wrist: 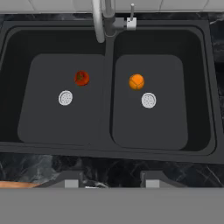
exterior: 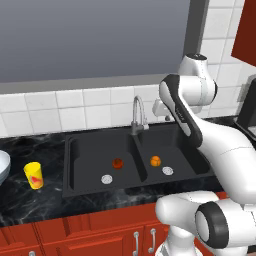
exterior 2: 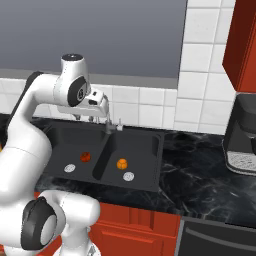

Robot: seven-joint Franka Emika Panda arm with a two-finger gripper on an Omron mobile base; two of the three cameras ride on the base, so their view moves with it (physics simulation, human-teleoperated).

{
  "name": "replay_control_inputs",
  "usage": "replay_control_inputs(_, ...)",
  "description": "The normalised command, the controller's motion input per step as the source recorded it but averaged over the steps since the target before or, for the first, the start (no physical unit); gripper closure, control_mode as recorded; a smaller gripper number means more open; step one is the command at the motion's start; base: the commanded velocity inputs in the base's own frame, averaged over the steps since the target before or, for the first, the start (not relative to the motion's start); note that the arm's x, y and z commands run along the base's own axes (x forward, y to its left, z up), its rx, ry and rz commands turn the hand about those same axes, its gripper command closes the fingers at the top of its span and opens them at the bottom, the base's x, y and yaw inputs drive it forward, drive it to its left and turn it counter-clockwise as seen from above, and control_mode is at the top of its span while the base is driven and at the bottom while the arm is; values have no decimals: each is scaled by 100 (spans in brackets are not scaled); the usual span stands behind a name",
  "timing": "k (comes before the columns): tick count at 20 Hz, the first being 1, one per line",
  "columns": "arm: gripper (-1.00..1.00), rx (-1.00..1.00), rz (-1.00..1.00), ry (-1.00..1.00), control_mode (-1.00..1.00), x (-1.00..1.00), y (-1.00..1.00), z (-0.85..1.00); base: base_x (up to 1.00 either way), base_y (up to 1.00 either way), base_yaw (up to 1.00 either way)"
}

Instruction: Remove the tomato and orange from the sink. Then move the bowl and cup from the counter to the sink for washing.

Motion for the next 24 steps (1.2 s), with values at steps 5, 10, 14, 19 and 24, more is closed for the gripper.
replay_control_inputs(5,-100,0,0,-1,-100,-5,-1,0,0,0,0)
replay_control_inputs(10,-100,3,0,-8,-100,-12,-10,0,0,0,0)
replay_control_inputs(14,-100,9,0,-11,-100,-16,-16,0,0,0,0)
replay_control_inputs(19,-100,9,0,-6,-100,-14,-16,0,0,0,0)
replay_control_inputs(24,-100,11,0,-4,-100,-10,-16,0,0,0,0)
